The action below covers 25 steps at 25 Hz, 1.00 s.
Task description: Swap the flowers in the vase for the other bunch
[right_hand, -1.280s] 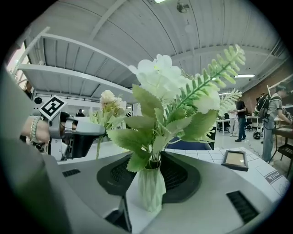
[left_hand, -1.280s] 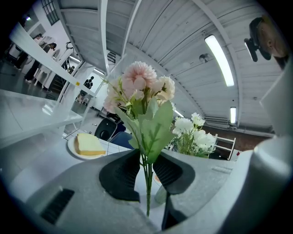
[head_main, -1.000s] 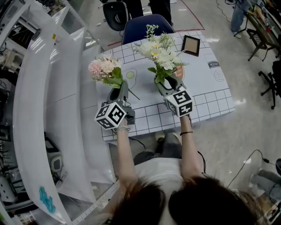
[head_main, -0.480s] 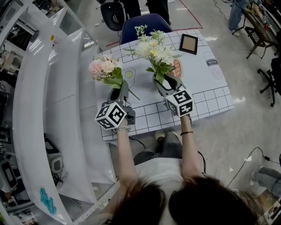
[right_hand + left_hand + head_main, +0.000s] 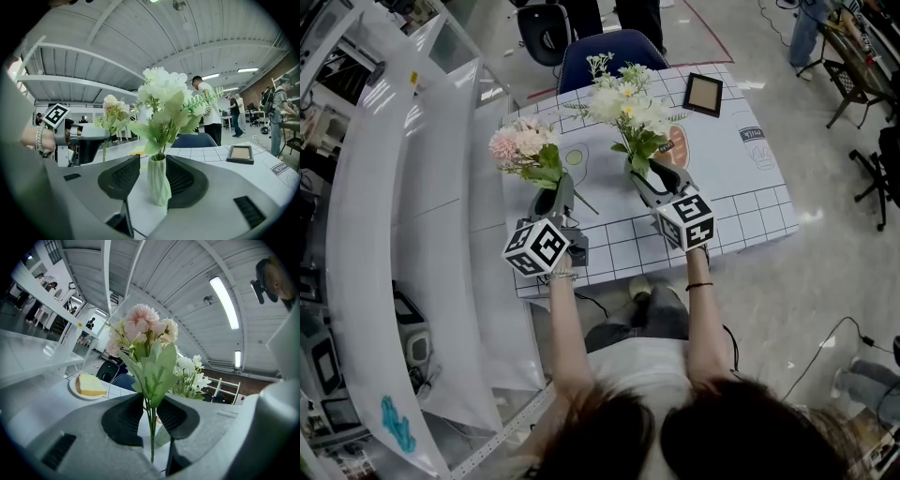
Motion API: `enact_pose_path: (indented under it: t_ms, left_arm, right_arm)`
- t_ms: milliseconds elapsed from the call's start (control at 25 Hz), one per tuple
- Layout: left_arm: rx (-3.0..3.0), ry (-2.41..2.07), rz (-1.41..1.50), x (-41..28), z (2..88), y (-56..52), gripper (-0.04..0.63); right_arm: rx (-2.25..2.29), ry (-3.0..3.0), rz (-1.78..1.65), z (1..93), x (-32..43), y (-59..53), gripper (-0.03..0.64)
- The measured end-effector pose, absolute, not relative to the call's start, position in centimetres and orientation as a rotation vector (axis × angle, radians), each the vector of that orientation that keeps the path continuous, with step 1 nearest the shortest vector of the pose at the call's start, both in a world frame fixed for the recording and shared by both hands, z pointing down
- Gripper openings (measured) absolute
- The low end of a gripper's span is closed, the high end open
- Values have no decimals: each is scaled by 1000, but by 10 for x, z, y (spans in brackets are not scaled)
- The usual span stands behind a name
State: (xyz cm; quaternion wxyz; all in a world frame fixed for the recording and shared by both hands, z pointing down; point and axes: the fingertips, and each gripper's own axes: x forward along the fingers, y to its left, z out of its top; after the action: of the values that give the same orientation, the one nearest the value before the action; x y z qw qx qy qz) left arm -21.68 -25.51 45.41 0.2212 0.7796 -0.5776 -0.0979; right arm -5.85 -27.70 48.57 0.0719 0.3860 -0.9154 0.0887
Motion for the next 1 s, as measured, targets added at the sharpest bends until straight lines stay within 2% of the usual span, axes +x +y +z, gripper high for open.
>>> enact_pose_path:
  t_ms: [400,600,1000]
  left_arm:
    - [2146,-1601,-280,-193,450,-235,86]
    - [2153,-1610,-274,-182,447,-222,86]
    - [2146,-1638,-297,-178,438,-201,86]
  right_arm:
    - [1035,-2809,327,473,-47,-255,132]
    - [963,-2861,345,461,-47,-243,61]
    - [878,-2923,355,441,-49,-226,18]
